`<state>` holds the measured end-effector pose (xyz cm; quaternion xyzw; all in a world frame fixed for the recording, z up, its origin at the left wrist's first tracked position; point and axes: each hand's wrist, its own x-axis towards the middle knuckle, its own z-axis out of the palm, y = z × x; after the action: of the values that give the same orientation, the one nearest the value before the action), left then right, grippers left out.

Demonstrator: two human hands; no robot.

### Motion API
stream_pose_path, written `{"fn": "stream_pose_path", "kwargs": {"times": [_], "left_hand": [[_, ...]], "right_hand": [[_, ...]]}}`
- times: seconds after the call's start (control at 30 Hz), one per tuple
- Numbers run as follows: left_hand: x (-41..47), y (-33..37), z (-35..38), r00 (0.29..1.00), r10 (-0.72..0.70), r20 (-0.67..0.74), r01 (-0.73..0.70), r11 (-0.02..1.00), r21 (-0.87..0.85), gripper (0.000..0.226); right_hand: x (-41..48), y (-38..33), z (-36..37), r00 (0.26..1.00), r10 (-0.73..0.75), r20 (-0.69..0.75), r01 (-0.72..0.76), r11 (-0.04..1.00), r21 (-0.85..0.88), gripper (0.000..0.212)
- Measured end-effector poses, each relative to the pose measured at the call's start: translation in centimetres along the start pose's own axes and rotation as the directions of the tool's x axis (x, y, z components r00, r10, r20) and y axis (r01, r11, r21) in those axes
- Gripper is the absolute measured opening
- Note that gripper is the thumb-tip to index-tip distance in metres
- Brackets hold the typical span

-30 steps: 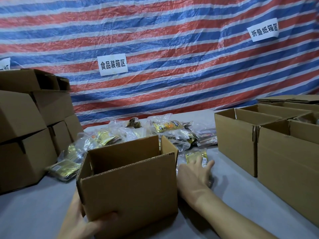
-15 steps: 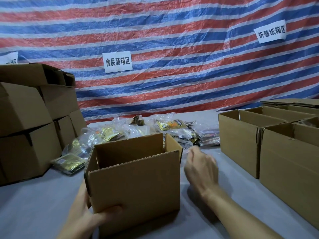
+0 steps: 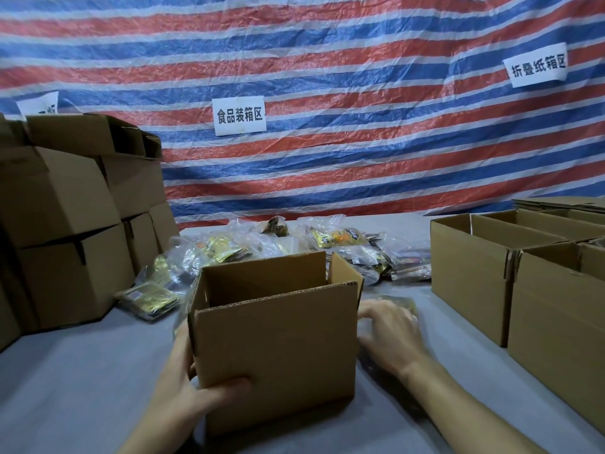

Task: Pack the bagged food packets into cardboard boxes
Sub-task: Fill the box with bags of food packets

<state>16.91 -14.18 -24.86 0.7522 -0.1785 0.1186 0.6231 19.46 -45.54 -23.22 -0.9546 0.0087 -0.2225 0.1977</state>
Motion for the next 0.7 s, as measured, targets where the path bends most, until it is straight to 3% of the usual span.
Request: {"fn": "stream_pose_path", "kwargs": {"times": [0.07,0.13,0.2,0.33,0.43,0.6,0.7], "left_hand": [[0.0,0.1,0.0,1.000,0.014,0.012,-0.013,0.999,-0.030,0.112],[0.1,0.2,0.0,1.000,0.007,0.029,-0.005,0.999,-0.051,0.108],[0.3,0.2,-0.1,0.999,-0.003,0.053,0.006,0.998,-0.064,0.107],[0.2,0.3,0.0,0.995,0.006,0.097,0.006,0.993,-0.117,0.102],[0.3,0.2,-0.1,0.990,0.002,0.138,0.019,0.988,-0.152,0.100],[0.6,-0.4,-0.1,0.985,-0.011,0.174,0.050,0.974,-0.221,0.096],[0.7,-0.7,0.0,0.977,-0.013,0.214,0.063,0.971,-0.229,0.097]], "right_hand": [[0.1,-0.1,0.0,0.978,0.117,-0.174,-0.086,0.980,0.178,0.018],[0.2,-0.1,-0.6,0.911,0.218,-0.349,-0.080,0.925,0.370,0.026],[0.3,-0.1,-1.4,0.856,0.295,-0.423,-0.067,0.876,0.477,0.027],[0.4,-0.8,-2.3,0.848,0.378,-0.372,-0.069,0.775,0.628,0.025],[0.4,-1.7,-2.7,0.865,0.365,-0.346,-0.080,0.779,0.622,0.026],[1.3,-2.9,-5.2,0.829,0.393,-0.398,-0.068,0.777,0.625,0.030],[2.4,-3.5,-7.4,0.853,0.436,-0.287,-0.133,0.712,0.689,0.026]]}}
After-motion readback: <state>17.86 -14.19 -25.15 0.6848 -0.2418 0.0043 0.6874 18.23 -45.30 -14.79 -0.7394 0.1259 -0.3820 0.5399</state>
